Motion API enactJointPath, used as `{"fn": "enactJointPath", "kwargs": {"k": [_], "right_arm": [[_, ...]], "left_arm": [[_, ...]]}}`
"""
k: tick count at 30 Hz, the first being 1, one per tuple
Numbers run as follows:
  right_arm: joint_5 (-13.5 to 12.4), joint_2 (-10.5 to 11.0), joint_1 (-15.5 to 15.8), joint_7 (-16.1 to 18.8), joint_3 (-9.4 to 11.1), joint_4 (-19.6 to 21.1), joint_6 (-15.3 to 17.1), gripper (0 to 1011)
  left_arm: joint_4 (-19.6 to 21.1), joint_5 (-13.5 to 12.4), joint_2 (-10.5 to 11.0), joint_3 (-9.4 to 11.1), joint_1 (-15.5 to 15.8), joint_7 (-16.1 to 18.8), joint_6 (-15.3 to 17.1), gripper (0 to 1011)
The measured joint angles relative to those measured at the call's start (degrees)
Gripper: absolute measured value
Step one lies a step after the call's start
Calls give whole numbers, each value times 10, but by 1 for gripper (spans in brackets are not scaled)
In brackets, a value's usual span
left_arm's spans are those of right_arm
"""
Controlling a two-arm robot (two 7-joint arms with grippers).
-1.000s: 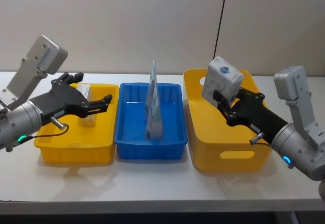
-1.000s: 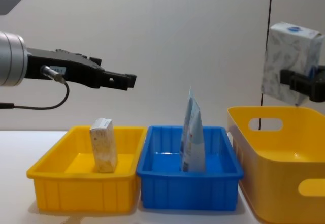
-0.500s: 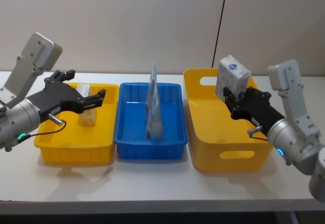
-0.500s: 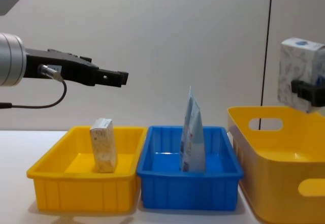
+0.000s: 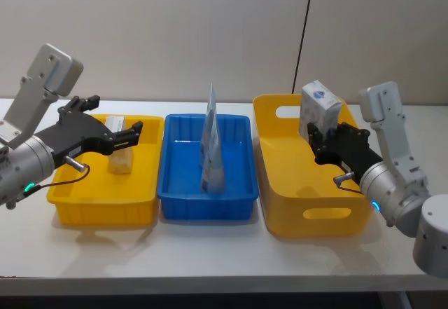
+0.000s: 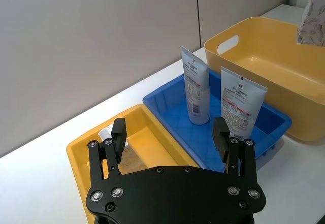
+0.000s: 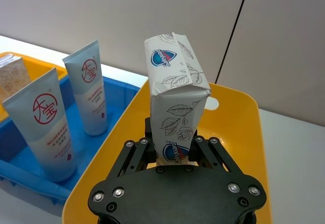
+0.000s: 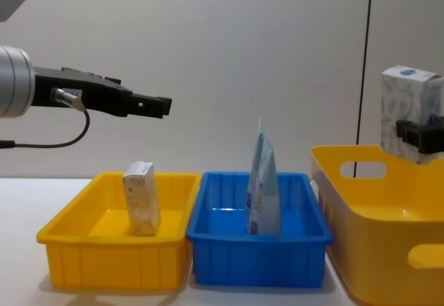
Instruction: Bimanual collaborative sorting of washing and personal care products
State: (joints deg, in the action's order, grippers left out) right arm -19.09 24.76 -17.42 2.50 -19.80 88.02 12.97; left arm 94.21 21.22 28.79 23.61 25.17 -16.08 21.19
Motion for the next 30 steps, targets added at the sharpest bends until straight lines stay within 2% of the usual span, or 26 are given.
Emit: {"fn": "enactJointPath", "kwargs": {"k": [6,7,13,16,17,21,24,26,30], "right_arm": [[4,-5,-3,-6,-1,-4,6,322],[4,-6,-4,-7,-1,-5,7,377],[6,-8,-6,-10,-2,-7,11,544],[7,-9,-7,-11,-2,-8,12,686],[7,-9,-7,-11,-2,-8,12,686],[8,-10,-7,-13,-2,-9,14,829],[8,-11,-8,-13,-2,-9,14,882],[8,-11,-8,-13,-2,-9,15,966],[8,-11,-7,-11,-2,-6,16,1003]], "left_arm": [[0,0,-1,-1,0,2,1,1001],[0,0,-1,-1,0,2,1,1001],[0,0,-1,-1,-1,3,1,1001],[0,0,-1,-1,-1,4,1,1001],[0,0,-1,-1,-1,4,1,1002],[0,0,-2,-2,-1,4,2,1001],[0,0,-2,-2,-1,4,2,1002],[0,0,-2,-2,-1,5,2,1001],[0,0,-2,-2,-1,5,2,1001]]}}
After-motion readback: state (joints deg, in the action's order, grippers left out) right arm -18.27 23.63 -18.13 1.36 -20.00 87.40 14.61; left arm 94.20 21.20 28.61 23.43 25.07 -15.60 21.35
